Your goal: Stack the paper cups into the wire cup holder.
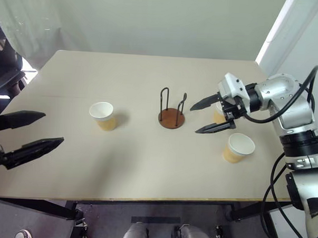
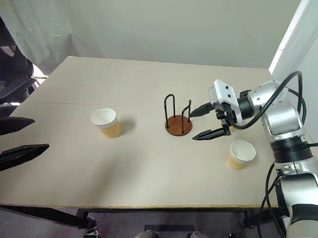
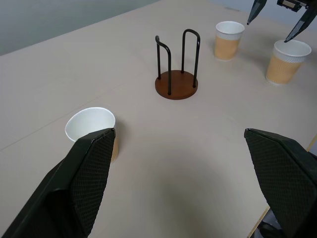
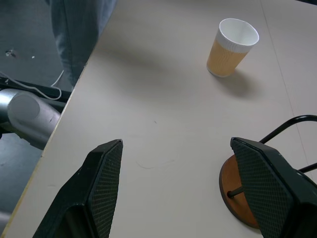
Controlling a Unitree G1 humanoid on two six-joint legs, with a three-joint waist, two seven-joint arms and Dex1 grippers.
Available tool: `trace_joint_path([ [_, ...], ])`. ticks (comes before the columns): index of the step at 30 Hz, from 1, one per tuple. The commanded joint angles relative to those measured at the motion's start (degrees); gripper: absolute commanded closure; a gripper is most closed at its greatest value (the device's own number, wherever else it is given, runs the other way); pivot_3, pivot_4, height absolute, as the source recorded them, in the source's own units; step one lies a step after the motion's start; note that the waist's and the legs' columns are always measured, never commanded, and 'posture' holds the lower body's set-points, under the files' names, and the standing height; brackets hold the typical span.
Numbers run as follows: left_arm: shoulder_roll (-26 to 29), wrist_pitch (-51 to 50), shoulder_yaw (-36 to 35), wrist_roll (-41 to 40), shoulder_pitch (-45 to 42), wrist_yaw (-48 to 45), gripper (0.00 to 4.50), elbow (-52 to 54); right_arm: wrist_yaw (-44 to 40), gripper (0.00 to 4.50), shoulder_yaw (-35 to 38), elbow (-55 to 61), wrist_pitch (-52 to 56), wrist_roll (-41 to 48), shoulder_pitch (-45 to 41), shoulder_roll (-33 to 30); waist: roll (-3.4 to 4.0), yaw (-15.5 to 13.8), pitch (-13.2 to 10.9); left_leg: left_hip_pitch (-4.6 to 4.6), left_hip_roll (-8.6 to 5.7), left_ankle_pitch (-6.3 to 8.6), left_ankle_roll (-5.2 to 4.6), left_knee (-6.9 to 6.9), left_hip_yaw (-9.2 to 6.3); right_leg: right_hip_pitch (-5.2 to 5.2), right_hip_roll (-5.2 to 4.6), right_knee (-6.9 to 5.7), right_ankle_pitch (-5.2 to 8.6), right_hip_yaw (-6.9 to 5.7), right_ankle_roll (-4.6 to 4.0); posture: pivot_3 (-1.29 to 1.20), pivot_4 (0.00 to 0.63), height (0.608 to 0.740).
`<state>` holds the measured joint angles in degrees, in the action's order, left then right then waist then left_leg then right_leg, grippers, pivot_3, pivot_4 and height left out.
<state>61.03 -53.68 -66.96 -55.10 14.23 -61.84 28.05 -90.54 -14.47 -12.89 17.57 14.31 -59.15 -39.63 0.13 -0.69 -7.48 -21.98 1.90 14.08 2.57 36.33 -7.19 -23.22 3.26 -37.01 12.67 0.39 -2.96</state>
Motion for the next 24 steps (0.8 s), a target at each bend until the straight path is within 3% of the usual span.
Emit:
trace_joint_path([
  [1, -0.01, 0.70, -1.17, -0.51, -0.41, 0.33, 0.04, 0.53, -0.44, 0.92, 0.68, 1.60, 0.05, 0.12, -0.84, -0.53, 0.00, 0.00, 0.00, 0.00, 0.00, 0.00, 0.00, 0.00, 0.00, 0.00, 0.00, 0.00, 0.00, 0.00, 0.00, 0.00, 0.150, 0.740],
  [13, 0.40, 0.32, -0.50, -2.12, -1.80, 0.81, 0.04, 0.52, 0.38, 0.92, 1.16, 4.27, 2.42, 1.08, 1.08, -0.61, 0.00, -0.02, 0.00, 0.01, 0.00, 0.00, 0.00, 0.02, 0.00, 0.01, 0.00, -0.01, 0.00, 0.00, 0.00, 0.00, 0.150, 0.740],
  [20, -0.92, 1.26, 3.74, -2.20, -1.36, 0.63, 0.04, 0.56, 2.23, 0.92, 1.93, 17.09, 13.05, 6.76, 7.92, -1.18, -0.01, -0.04, 0.01, 0.01, 0.00, 0.00, 0.00, 0.04, 0.03, 0.03, 0.00, -0.01, 0.00, 0.00, 0.00, 0.00, 0.150, 0.740],
  [24, -1.47, 2.71, 8.63, -1.00, -1.44, 0.50, 0.04, 0.90, 9.61, 0.92, 0.96, 24.20, 18.84, 6.94, 13.31, 0.44, -0.02, -0.02, 0.01, 0.05, 0.00, 0.00, 0.00, 0.10, 0.04, 0.12, 0.01, 0.02, 0.00, 0.00, 0.01, 0.00, 0.150, 0.740],
])
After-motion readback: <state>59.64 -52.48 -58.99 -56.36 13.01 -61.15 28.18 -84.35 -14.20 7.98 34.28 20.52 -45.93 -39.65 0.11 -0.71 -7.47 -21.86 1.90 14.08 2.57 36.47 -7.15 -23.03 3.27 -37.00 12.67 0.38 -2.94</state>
